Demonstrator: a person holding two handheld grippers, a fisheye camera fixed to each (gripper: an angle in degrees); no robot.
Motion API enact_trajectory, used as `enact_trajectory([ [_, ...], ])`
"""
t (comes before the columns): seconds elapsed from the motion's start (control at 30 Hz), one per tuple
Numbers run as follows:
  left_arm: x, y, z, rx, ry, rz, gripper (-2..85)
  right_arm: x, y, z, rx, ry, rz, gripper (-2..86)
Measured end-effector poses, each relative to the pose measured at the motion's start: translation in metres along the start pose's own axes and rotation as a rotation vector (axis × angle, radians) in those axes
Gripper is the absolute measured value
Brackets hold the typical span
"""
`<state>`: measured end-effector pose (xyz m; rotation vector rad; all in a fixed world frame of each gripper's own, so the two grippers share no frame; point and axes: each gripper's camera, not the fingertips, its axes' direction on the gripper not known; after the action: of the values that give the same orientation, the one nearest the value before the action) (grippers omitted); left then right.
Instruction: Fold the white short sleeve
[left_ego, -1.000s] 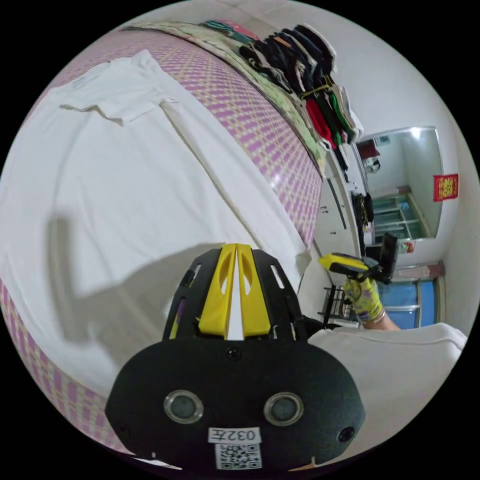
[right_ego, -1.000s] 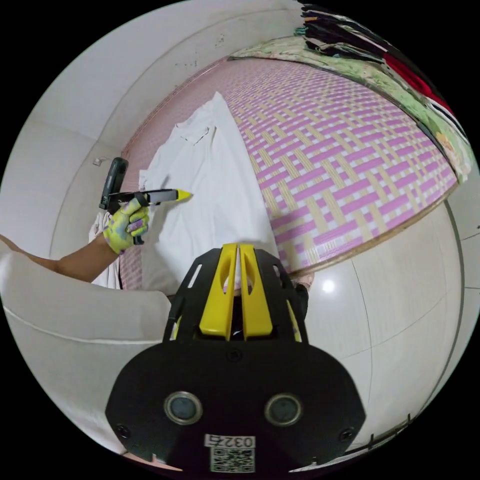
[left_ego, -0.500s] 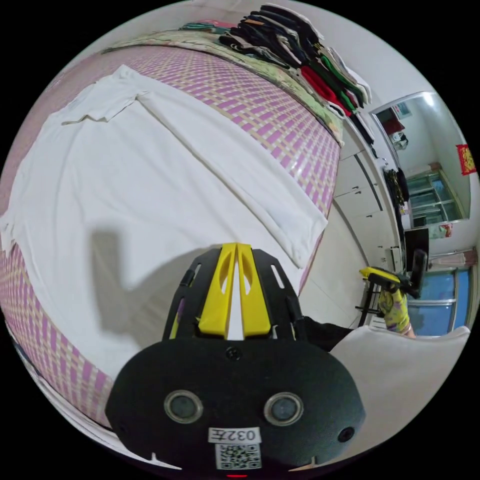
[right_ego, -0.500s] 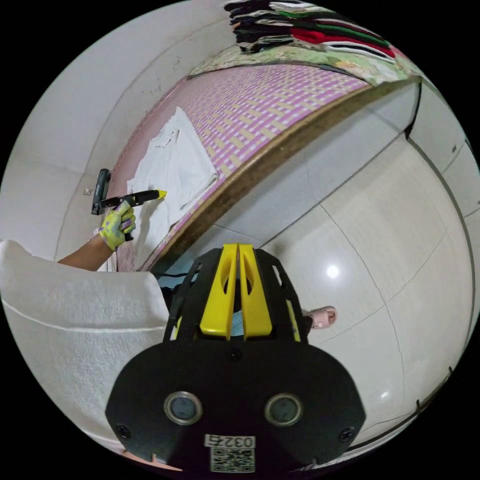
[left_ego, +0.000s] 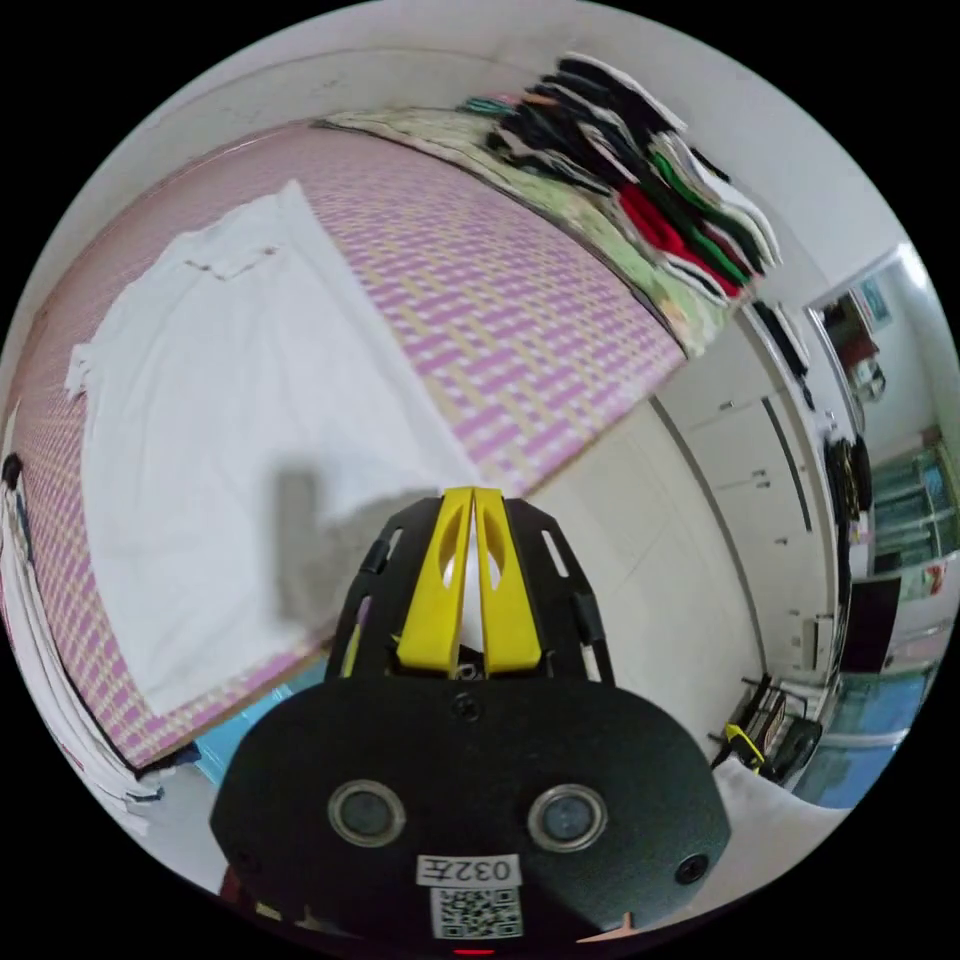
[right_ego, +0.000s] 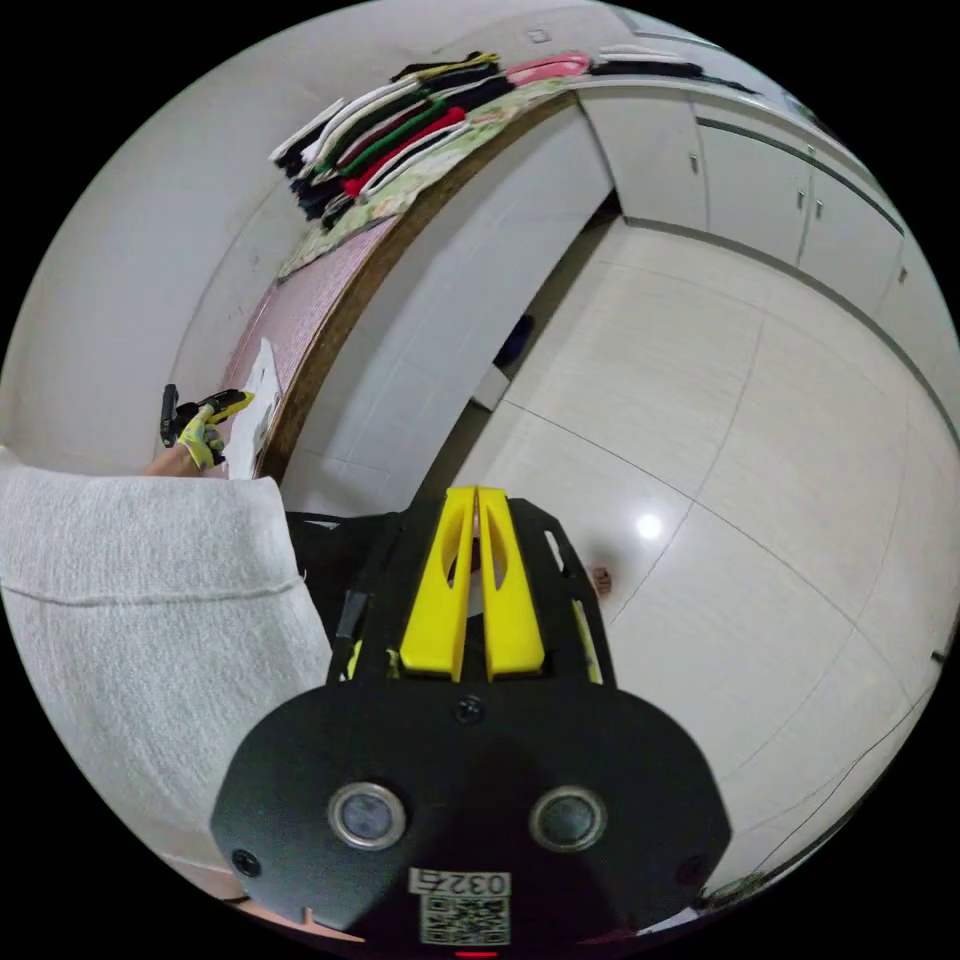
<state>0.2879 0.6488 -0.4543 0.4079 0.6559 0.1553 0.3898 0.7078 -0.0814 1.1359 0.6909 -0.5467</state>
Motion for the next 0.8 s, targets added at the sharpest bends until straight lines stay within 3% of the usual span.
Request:
enact_trajectory([
  [0.17, 0.154, 0.001, 0.080, -0.213, 0.049, 0.253, -0.9, 0.055, 0.067, -0.058, 0.067, -0.001, 0.152, -1.0],
  [0.23, 0.230, 0.012, 0.137, -0.414, 0.085, 0.388, -0.9, 0.076, 0.097, -0.079, 0.111, -0.016, 0.235, -1.0],
  [0.43, 0.386, 0.060, 0.258, -0.801, 0.062, 0.695, -0.9, 0.126, 0.157, -0.124, 0.176, -0.031, 0.425, -1.0],
  [0.53, 0.448, 0.078, 0.306, -0.911, 0.014, 0.807, -0.9, 0.165, 0.178, -0.155, 0.188, -0.006, 0.516, -1.0],
  [0.7, 0.542, 0.085, 0.374, -1.081, -0.070, 0.895, -0.9, 0.259, 0.218, -0.207, 0.156, -0.017, 0.735, -1.0],
  [0.8, 0.613, 0.077, 0.400, -1.148, -0.026, 0.879, -0.9, 0.313, 0.260, -0.239, 0.109, -0.052, 0.921, -1.0],
])
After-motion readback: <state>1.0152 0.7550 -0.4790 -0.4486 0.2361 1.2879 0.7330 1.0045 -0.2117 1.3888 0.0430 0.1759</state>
